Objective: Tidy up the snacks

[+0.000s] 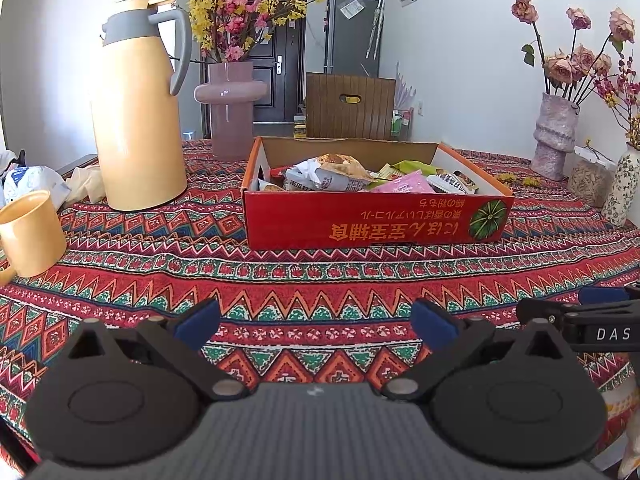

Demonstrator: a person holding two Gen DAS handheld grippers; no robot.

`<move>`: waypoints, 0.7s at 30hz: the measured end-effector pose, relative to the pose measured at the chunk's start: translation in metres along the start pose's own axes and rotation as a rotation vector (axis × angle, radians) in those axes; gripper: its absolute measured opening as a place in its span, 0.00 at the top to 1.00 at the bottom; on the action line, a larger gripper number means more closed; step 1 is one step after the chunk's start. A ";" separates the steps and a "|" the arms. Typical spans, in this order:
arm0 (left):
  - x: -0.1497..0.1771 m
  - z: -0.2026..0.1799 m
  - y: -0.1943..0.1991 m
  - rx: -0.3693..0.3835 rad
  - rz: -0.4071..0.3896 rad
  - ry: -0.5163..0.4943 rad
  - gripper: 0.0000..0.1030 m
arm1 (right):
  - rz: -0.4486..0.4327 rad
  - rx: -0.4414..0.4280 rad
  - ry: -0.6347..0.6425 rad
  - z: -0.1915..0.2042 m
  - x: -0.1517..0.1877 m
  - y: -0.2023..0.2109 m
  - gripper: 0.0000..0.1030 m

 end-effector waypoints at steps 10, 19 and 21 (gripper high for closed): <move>0.001 -0.001 0.001 0.002 -0.004 -0.002 0.00 | 0.000 0.000 0.000 0.000 0.000 0.000 0.00; 0.001 -0.001 0.001 0.019 -0.013 -0.005 0.00 | 0.003 -0.001 0.000 0.000 -0.001 0.001 0.00; 0.002 -0.001 0.001 0.025 -0.013 -0.008 0.00 | 0.003 -0.001 0.000 0.000 -0.001 0.001 0.00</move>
Point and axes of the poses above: each gripper's, at about its wrist camera, not at the fingertips, and y roughly against the way its jaws point, z to its left, x to its underside, the point moved 1 cm from there along -y, roughly the way its jaws point, and after that the axes turned 8 degrees about z, right-handed, at the moved point
